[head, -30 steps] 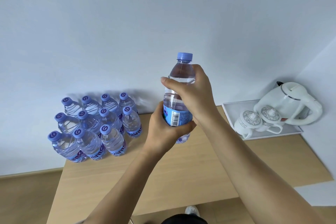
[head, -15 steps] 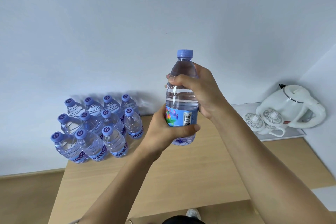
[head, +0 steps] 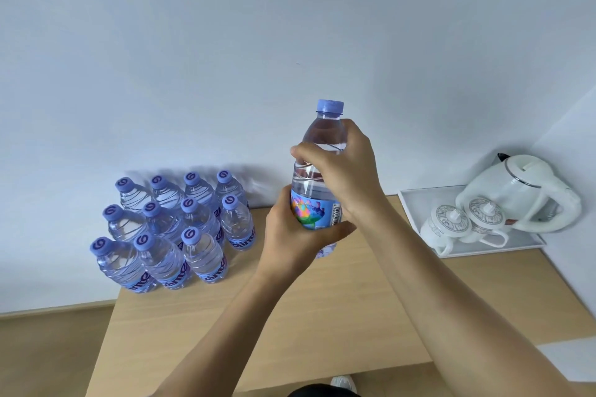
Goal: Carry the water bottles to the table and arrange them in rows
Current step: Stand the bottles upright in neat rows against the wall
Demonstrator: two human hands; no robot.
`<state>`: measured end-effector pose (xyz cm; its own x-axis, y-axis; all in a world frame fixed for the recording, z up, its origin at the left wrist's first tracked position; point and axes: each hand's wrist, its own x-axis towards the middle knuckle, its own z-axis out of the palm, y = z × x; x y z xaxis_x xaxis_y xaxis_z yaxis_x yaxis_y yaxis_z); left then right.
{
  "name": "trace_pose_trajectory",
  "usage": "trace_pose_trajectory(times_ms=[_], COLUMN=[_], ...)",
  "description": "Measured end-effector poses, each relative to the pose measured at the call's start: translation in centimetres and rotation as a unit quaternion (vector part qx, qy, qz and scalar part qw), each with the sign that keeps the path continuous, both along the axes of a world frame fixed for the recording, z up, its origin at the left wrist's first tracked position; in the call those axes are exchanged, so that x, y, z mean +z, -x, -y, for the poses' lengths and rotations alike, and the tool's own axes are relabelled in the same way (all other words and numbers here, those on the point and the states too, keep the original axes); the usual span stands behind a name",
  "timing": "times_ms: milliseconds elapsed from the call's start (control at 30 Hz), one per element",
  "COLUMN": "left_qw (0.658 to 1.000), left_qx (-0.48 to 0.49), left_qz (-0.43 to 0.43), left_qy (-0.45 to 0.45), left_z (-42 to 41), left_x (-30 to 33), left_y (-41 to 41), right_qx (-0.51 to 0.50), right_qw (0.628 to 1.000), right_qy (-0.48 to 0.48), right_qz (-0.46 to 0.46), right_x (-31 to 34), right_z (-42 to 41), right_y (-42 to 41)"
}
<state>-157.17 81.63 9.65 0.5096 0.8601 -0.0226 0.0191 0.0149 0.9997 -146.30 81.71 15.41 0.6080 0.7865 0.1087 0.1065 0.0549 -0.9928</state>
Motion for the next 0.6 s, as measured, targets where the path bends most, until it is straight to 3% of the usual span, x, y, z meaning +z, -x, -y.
trace_pose_trajectory(times_ms=[300,400,600], left_qw=[0.993,0.993,0.998], left_qx=[-0.081,-0.078,-0.018], left_qz=[0.027,0.026,0.045], left_qy=[0.084,0.08,0.034], left_z=[-1.1,-1.1,-0.9], left_x=[0.1,0.3,0.7], left_y=[0.8,0.9,0.5], right_qx=[0.114,0.159,0.065], right_qw=[0.988,0.983,0.998], right_qy=[-0.015,-0.018,-0.001], right_qz=[-0.099,-0.092,-0.012], right_x=[0.5,0.8,1.1], right_z=[-0.3,-0.3,-0.1], right_y=[-1.4,-1.7,-0.5])
